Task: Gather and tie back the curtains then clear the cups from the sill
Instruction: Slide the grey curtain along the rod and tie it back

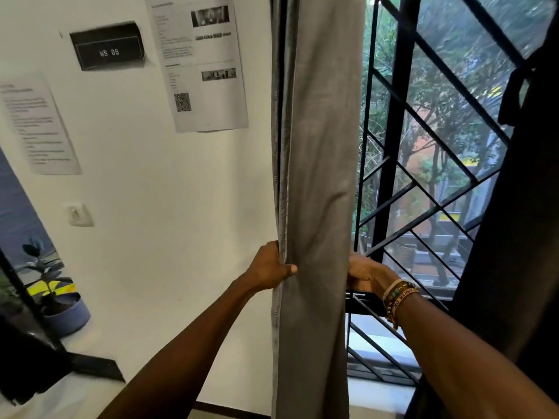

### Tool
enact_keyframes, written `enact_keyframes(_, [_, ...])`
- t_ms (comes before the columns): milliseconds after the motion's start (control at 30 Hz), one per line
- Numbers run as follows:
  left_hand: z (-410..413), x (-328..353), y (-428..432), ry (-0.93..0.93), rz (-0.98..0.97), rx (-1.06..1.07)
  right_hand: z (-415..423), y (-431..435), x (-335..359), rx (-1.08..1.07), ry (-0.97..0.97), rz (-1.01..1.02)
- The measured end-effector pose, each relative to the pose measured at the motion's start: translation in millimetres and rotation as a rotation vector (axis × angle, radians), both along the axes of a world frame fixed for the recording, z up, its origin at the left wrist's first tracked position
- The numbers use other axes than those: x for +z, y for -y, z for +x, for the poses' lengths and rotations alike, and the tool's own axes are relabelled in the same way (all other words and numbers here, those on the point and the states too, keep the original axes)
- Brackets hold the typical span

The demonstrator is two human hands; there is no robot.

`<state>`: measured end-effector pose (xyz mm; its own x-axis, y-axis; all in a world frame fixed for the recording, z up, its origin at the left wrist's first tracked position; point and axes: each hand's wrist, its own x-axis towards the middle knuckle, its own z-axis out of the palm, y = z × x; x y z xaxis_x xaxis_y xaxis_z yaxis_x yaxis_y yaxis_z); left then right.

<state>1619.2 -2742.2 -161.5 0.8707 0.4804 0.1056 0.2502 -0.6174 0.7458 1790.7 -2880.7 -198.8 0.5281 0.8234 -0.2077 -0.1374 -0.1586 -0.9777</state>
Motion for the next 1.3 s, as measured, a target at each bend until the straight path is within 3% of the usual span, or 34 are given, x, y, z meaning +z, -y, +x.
enact_keyframes(67, [-3, 1, 1, 0.001, -0.037, -0.011, -8, -2, 2, -0.020, -0.019, 0.078])
enact_keyframes(200, [-10, 3, 6, -0.008, -0.155, -0.046, -11, -7, 4, -0.227, -0.271, 0.224])
enact_keyframes(467, [-5, -1, 12, 0.019, 0.030, 0.019, -15, 0, 7, -0.058, -0.177, 0.075])
enact_keyframes(733, [3, -20, 8, 0.056, 0.180, 0.172, -18, -1, -2, -0.188, -0.043, 0.055])
enact_keyframes(933, [5, -23, 13, 0.037, 0.222, 0.080, -22, 1, -4, -0.038, 0.030, 0.031])
enact_keyframes(1033, [7, -22, 16, -0.006, 0.255, 0.069, -22, -1, 4, 0.007, 0.176, 0.048])
enact_keyframes(1167, [1, -19, 8, -0.067, 0.350, 0.116, -30, -8, 12, -0.196, 0.277, 0.040])
enact_keyframes(1300, [-8, -20, -7, -0.084, 0.284, 0.210, -35, -4, 13, -0.394, 0.473, -0.009])
